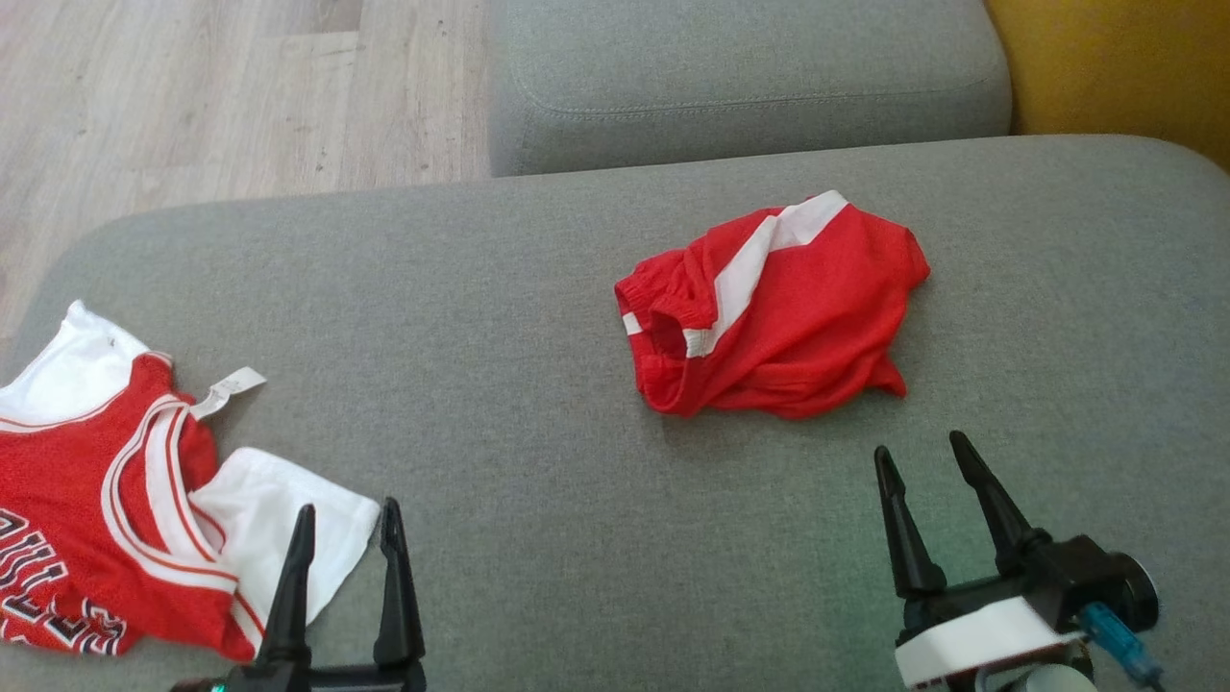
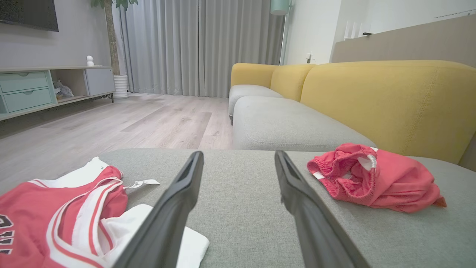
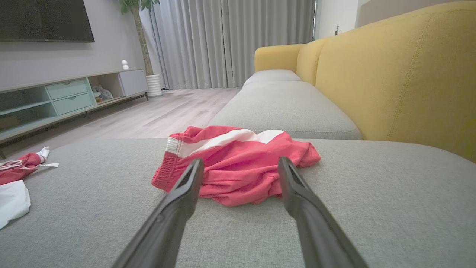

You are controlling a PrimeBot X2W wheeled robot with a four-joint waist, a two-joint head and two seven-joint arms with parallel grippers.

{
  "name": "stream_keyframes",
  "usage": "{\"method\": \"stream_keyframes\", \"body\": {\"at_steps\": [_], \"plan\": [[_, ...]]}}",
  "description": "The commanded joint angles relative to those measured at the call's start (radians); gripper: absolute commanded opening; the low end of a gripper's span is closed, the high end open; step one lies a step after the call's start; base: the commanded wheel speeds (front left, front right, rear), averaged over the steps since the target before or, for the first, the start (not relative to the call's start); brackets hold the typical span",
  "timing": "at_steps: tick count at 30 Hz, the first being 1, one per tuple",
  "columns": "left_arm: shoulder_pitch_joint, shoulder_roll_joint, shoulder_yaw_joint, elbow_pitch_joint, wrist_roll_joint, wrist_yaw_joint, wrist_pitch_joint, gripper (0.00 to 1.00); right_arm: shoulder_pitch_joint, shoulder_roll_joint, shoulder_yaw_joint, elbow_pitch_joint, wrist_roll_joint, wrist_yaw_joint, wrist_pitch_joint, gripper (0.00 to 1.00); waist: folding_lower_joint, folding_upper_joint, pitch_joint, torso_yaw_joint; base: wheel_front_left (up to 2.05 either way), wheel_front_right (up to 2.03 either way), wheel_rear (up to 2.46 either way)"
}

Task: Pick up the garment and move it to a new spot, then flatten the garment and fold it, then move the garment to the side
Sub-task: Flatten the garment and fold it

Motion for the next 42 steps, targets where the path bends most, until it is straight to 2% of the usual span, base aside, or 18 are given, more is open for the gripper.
{"method": "stream_keyframes", "body": {"at_steps": [1, 13, 18, 26, 32, 38, 42], "plan": [[-0.039, -0.008, 0.024, -0.025, -0.004, 0.005, -0.009, 1.00, -0.030, -0.006, 0.021, -0.026, -0.002, -0.002, 0.000, 1.00, 0.0000, 0.0000, -0.001, -0.001, 0.00, 0.00, 0.00], [-0.038, -0.008, 0.011, -0.005, -0.009, 0.004, -0.009, 1.00, -0.034, -0.006, 0.020, -0.027, 0.006, -0.002, 0.000, 1.00, 0.0000, 0.0000, 0.001, -0.009, 0.00, 0.00, 0.00], [-0.060, -0.008, -0.002, 0.039, -0.010, -0.032, -0.009, 1.00, -0.037, -0.006, 0.038, -0.031, 0.013, -0.002, 0.000, 1.00, 0.0000, 0.0000, 0.018, -0.043, 0.00, 0.00, 0.00], [-0.207, -0.008, -0.084, 0.162, -0.051, -0.108, -0.009, 1.00, -0.072, -0.006, 0.057, -0.042, 0.021, -0.002, 0.000, 1.00, 0.0000, 0.0000, 0.077, -0.141, 0.00, 0.00, 0.00], [-0.379, -0.008, -0.154, 0.313, -0.086, -0.165, -0.009, 1.00, -0.108, -0.006, 0.067, -0.057, 0.026, -0.002, 0.000, 1.00, 0.0000, 0.0000, 0.134, -0.223, 0.00, 0.00, 0.00], [-0.560, -0.008, -0.173, 0.504, -0.082, -0.185, -0.009, 1.00, -0.143, -0.006, 0.100, -0.073, 0.028, -0.002, 0.000, 1.00, 0.0000, 0.0000, 0.191, -0.301, 0.00, 0.00, 0.00], [-0.609, -0.007, -0.165, 0.564, -0.102, -0.199, -0.009, 1.00, -0.141, -0.006, 0.102, -0.071, 0.035, -0.002, 0.000, 1.00, 0.0000, 0.0000, 0.207, -0.330, 0.00, 0.00, 0.00]]}}
